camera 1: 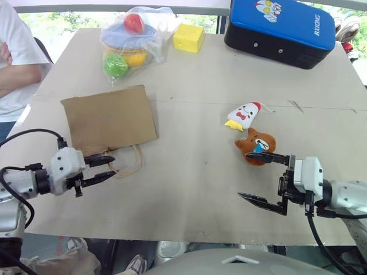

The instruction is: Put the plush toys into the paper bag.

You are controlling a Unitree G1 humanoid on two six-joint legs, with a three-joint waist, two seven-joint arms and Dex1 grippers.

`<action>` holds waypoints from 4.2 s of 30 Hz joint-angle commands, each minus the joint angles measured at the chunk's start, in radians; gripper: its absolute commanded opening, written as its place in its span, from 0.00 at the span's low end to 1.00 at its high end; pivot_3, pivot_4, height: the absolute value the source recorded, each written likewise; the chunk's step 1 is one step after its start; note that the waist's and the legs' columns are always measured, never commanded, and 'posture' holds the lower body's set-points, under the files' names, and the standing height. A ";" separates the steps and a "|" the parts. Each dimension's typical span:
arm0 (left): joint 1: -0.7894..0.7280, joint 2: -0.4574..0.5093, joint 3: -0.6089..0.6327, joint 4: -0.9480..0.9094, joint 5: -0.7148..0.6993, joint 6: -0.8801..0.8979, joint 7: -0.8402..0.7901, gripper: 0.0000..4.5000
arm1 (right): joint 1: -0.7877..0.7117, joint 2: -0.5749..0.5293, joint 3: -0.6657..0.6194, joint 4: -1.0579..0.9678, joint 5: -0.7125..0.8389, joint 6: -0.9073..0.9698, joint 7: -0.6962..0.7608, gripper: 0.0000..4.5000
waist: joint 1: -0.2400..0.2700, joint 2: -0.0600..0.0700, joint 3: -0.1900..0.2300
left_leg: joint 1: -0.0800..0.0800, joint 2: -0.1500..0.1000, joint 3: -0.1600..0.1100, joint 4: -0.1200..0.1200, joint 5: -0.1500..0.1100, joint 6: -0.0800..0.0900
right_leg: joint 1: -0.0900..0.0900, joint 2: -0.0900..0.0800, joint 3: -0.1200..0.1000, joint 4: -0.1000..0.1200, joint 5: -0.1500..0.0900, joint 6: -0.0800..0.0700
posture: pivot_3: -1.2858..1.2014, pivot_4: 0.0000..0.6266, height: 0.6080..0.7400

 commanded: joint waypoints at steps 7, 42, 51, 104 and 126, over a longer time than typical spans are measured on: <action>-0.106 -0.001 0.104 -0.158 -0.322 0.500 0.172 0.02 | -0.025 0.045 -0.013 -0.001 -0.015 -0.042 -0.046 1.00 | -0.003 0.000 0.000 | 0.001 0.000 0.000 0.000 0.000 0.000 | 0.000 0.002 0.000 0.001 0.000 0.000 | 0.52 0.24 1.00; -0.399 -0.209 -0.085 -0.495 -0.830 0.969 0.546 0.00 | -0.908 0.241 0.488 0.424 -0.186 0.330 -0.140 0.02 | -0.023 -0.001 0.001 | -0.001 -0.006 -0.003 0.002 0.000 0.000 | 0.000 0.005 0.001 0.005 0.002 0.003 | 0.52 0.24 1.00; -0.380 -0.230 -0.077 -0.512 -0.834 0.957 0.559 0.00 | -0.975 0.388 0.590 0.649 -0.296 0.174 -0.021 0.02 | -0.029 0.000 0.001 | 0.000 -0.006 -0.003 0.002 0.000 0.000 | 0.000 0.005 0.001 0.005 0.003 0.003 | 0.52 0.24 1.00; -0.489 -0.174 -0.024 -0.359 -0.529 0.680 0.514 0.00 | -0.958 0.662 0.387 0.826 -0.411 0.217 -0.100 0.22 | -0.043 0.002 0.003 | -0.001 -0.007 -0.014 -0.001 0.002 -0.003 | -0.001 0.004 -0.002 0.005 0.003 0.003 | 0.52 0.24 1.00; -0.535 -0.239 -0.096 -0.346 -0.352 0.553 0.438 0.00 | -0.457 0.006 0.193 0.216 -0.357 0.636 -0.311 0.99 | -0.027 0.001 0.003 | -0.001 -0.007 -0.003 -0.001 0.002 -0.002 | -0.001 0.002 0.000 0.002 0.001 0.000 | 0.52 0.24 1.00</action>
